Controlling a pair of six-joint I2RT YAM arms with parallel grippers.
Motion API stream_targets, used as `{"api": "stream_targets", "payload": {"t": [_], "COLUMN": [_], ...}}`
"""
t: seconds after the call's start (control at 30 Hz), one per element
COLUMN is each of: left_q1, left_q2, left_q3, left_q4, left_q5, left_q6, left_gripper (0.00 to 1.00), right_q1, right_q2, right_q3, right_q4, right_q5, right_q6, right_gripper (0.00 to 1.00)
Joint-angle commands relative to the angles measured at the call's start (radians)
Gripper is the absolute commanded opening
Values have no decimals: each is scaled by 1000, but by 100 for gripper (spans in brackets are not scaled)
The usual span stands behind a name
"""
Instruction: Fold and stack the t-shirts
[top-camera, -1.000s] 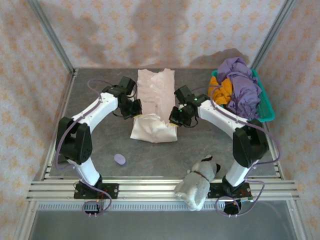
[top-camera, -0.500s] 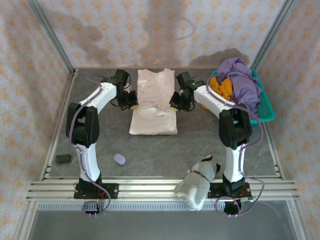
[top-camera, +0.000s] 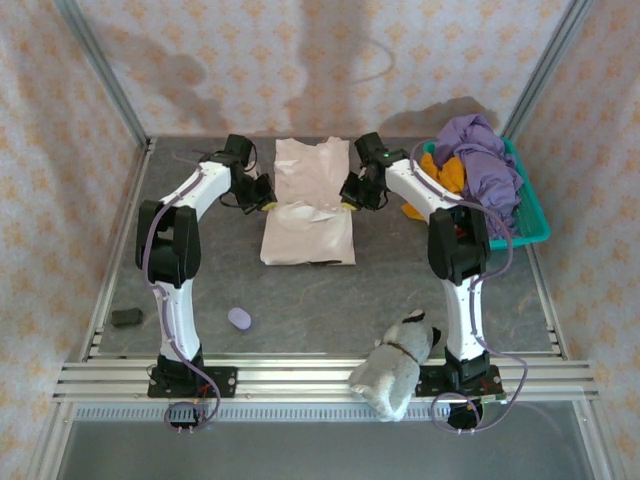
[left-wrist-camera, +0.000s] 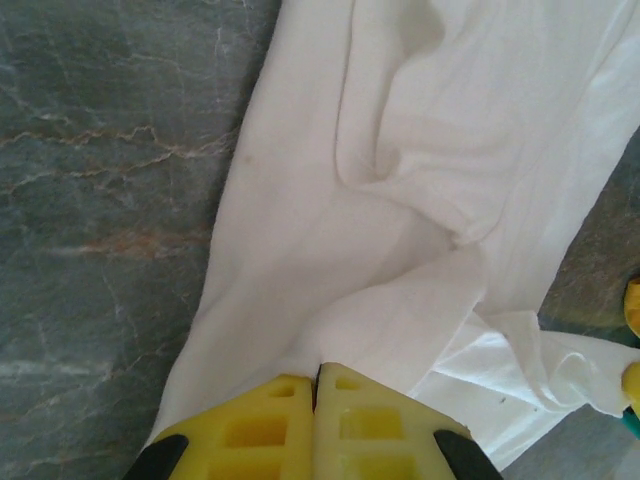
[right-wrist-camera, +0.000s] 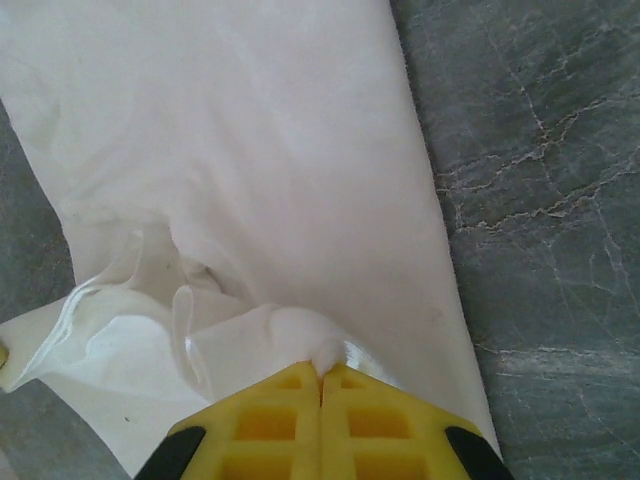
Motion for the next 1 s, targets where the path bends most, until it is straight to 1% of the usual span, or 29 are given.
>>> {"api": "stream_targets", "payload": {"t": [0.0, 0.2, 0.27, 0.3, 0.33, 0.37, 0.4, 0.43, 0.5, 0.6, 0.7, 0.8, 0.9, 0.97], "left_q1": [25, 45, 56, 63, 69, 74, 82, 89, 104, 120, 123, 116, 84, 54], "left_q2": [36, 68, 79, 82, 82, 82, 79, 72, 47, 1, -40, -84, -129, -157], "left_q3": [52, 86, 64, 48, 35, 27, 23, 21, 24, 29, 13, -43, -85, -136], "left_q4": [22, 26, 90, 132, 168, 194, 213, 230, 241, 225, 197, 181, 71, 34], "left_q5": [40, 66, 133, 158, 173, 184, 193, 197, 192, 168, 141, 130, 52, 9], "left_q6": [-17, -27, -67, -95, -120, -136, -150, -161, -167, -158, -134, -116, -26, 11], "left_gripper": [0, 0, 0, 0, 4, 14, 18, 21, 28, 34, 34, 34, 34, 34], "right_q1": [-14, -40, -46, -49, -50, -49, -50, -49, -51, -54, -54, -45, -23, -4], "right_q2": [28, 70, 94, 110, 126, 138, 144, 136, 109, 65, 27, -33, -107, -143], "right_q3": [58, 110, 145, 170, 199, 223, 240, 245, 240, 232, 188, 81, -35, -105], "right_q4": [-47, -58, -62, -76, -93, -108, -122, -125, -130, -152, -149, -106, -74, -54], "right_q5": [4, -2, -9, -12, -17, -20, -16, -12, 2, 12, -30, -68, -71, -82], "right_q6": [-24, -13, -17, -25, -37, -47, -57, -64, -77, -96, -97, -83, -79, -74], "right_gripper": [0, 0, 0, 3, 16, 26, 34, 39, 46, 48, 48, 48, 48, 48]}}
